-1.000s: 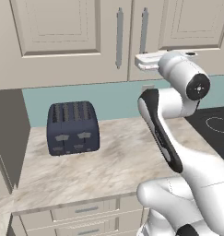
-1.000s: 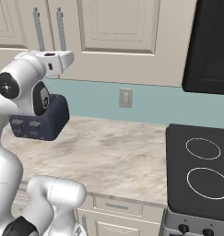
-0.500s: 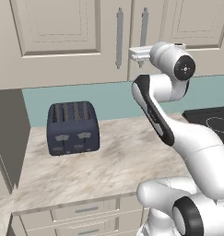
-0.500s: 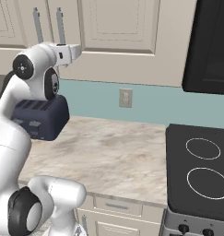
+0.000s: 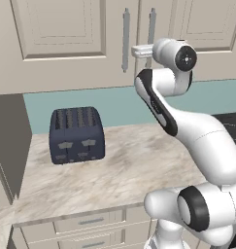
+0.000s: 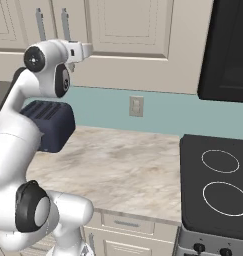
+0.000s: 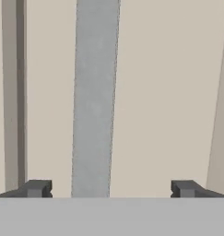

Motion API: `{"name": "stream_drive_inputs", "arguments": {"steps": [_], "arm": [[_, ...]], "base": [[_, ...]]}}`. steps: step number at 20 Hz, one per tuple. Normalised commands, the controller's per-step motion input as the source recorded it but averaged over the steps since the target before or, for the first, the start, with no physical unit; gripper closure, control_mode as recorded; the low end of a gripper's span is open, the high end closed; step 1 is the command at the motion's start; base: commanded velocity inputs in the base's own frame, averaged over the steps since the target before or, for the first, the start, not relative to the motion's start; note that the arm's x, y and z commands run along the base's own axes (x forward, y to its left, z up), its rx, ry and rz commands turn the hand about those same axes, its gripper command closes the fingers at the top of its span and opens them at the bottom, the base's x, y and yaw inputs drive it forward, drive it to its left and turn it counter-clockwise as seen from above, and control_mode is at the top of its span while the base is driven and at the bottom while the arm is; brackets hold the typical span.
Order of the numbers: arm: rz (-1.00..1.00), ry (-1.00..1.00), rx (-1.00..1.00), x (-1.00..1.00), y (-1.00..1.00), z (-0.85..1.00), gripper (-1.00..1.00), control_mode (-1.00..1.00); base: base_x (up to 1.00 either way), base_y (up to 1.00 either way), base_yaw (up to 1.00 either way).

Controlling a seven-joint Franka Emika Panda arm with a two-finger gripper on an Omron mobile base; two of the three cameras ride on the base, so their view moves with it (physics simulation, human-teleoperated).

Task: Open the cabinet directly in front. Then move the liquor and the cup to the dining counter with the jar on it.

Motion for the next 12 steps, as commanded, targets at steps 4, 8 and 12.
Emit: {"name": "stream_drive_inputs", "arguments": {"steps": [4,8,12], "arm": [[0.0,0.03,0.0,0.76,0.0,-0.05,-1.0,-1.0],[0.0,0.0,0.0,0.52,0.0,-0.05,1.0,-1.0],[0.0,0.0,0.0,0.0,0.0,0.0,1.0,-1.0]], "base": [[0.0,0.0,0.0],[0.0,0.0,0.0],[0.0,0.0,0.0]]}}
